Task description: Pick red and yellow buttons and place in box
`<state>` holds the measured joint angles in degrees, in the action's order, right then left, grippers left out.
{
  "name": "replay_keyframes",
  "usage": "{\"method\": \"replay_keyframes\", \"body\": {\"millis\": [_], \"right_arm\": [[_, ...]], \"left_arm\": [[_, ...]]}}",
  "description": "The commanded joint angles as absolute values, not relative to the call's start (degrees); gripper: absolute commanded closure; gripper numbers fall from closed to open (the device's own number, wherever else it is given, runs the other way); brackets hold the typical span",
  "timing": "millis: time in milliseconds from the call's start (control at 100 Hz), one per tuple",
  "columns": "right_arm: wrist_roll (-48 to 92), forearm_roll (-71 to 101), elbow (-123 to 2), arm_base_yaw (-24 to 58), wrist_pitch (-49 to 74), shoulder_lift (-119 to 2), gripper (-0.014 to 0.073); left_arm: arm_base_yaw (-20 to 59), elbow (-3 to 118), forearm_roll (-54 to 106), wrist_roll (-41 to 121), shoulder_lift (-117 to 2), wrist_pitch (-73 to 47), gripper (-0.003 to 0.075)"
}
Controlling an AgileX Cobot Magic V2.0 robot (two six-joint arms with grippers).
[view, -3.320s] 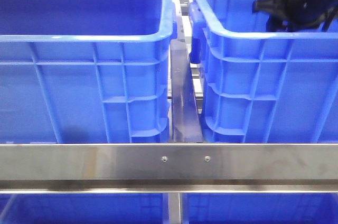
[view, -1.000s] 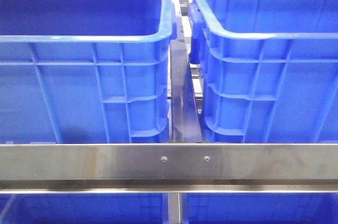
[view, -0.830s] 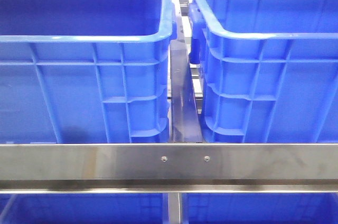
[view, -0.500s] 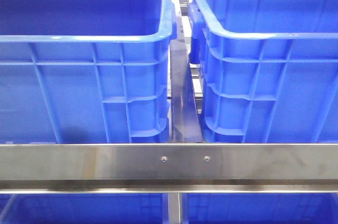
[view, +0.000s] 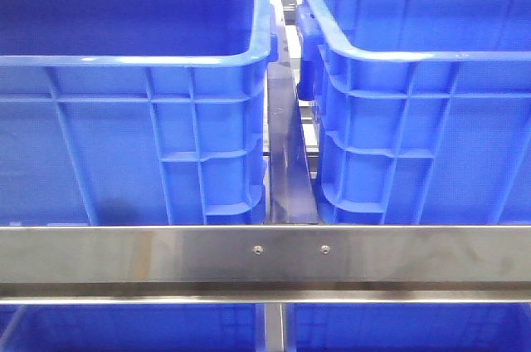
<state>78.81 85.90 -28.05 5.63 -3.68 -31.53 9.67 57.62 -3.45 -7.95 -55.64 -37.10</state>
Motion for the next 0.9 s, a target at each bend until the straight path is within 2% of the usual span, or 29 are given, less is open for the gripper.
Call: {"method": "replay_keyframes", "body": {"millis": [0,370,890], "right_arm": [[79.32,85.68,-29.67,5.39,-3.49,-31.56,0.0662],[79.32,85.68,-29.67,5.39,-3.49,-31.56,0.0662],[79.32,85.68,-29.67,5.39,-3.49,-31.56,0.0662]], "left_arm": [[7.24,63.19,-3.76,-8.85,-62.01,-34.19,0.0113],[2.49,73.25,-3.42,-8.85,-85.97,-35.53,0.0113],[2.4,73.34,-3.05,-8.65,-96.95,-28.22,0.0115]]}}
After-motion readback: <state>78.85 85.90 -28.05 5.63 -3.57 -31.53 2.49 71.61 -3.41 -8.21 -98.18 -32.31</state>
